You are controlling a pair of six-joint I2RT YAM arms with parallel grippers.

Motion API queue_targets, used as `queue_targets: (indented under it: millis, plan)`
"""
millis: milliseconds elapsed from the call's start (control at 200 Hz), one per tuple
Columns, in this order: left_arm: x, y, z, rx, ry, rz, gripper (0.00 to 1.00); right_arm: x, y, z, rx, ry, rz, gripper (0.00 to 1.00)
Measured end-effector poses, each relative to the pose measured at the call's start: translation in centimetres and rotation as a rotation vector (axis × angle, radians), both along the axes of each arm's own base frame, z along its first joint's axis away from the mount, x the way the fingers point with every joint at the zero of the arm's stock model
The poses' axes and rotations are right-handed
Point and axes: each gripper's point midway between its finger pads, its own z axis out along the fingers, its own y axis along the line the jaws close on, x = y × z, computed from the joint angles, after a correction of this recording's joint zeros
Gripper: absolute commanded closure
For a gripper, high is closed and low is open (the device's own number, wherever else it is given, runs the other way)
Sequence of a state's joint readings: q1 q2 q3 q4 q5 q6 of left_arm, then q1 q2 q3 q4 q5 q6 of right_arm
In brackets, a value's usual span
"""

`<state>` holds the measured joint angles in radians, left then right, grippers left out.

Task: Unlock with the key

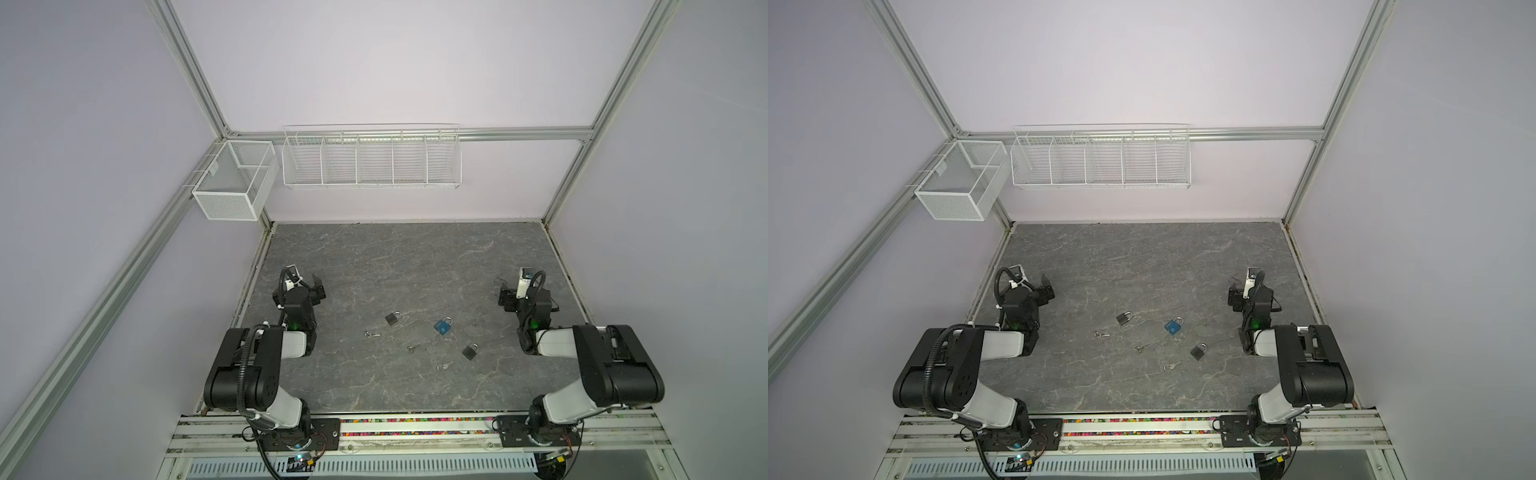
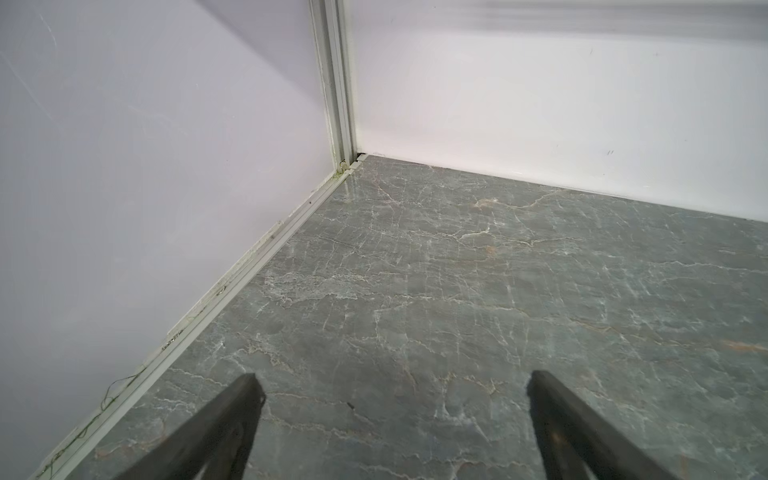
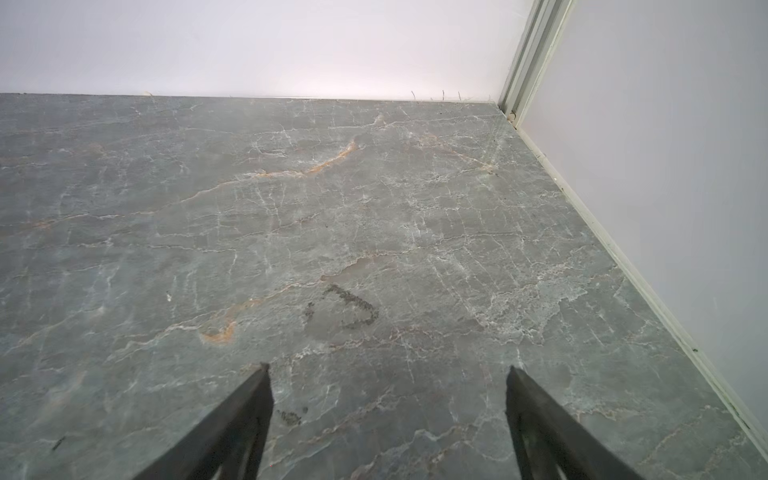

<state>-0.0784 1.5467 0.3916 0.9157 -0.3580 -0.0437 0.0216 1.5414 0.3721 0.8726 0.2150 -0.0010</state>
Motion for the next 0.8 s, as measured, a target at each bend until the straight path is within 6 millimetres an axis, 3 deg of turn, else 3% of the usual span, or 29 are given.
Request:
queue_targets:
  millis: [800]
  plan:
    - [-0.08,0.01,-0.12,0.000,0.003,0.000,0.01,0.00,0.00,0.00,0.000,0.000,0.000,0.11]
